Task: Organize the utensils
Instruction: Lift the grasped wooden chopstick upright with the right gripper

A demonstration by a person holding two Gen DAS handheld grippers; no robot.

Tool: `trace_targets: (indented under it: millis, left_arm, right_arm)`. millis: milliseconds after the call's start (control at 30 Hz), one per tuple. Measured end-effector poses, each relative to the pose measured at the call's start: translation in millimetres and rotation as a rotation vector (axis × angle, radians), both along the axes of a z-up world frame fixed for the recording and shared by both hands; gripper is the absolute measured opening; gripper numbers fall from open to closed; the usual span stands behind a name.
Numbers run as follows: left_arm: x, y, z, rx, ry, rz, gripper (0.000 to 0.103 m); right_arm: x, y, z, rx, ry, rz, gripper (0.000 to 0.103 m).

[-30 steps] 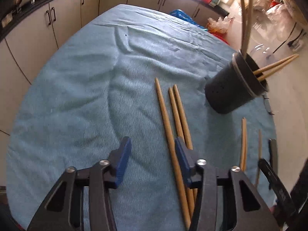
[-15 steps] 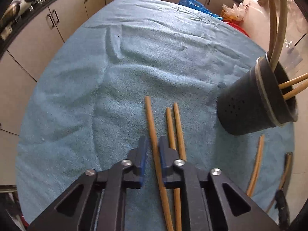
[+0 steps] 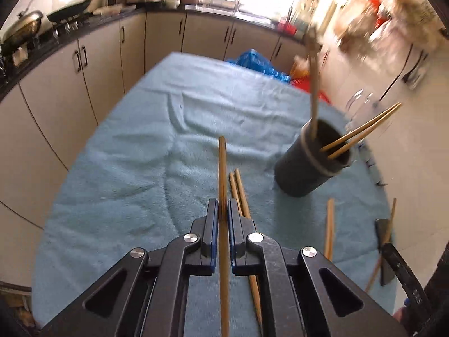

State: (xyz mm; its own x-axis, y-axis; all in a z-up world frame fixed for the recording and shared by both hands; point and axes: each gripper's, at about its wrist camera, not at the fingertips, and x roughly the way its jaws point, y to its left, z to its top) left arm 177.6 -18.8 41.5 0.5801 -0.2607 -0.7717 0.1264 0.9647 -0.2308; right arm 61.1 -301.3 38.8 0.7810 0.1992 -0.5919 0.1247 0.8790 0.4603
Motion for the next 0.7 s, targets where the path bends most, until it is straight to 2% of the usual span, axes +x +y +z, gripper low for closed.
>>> trace_targets:
  millis: [233, 400, 700]
  left_arm:
    - [-35, 6, 30, -0.071, -0.081, -0.048, 0.006]
    - [-48, 5, 43, -0.099, -0.110, -0.087, 0.006]
    - [-57, 9, 53, -0.122, -0.133, -0.101, 0.006]
  right_arm:
    - [-10, 17, 23, -0.005, -0.097, 0.033, 0.007]
    - [-15, 28, 32, -0.015, -0.119, 0.045, 0.007]
    - [-19, 37, 40, -0.027, -0.136, 0.057, 0.007]
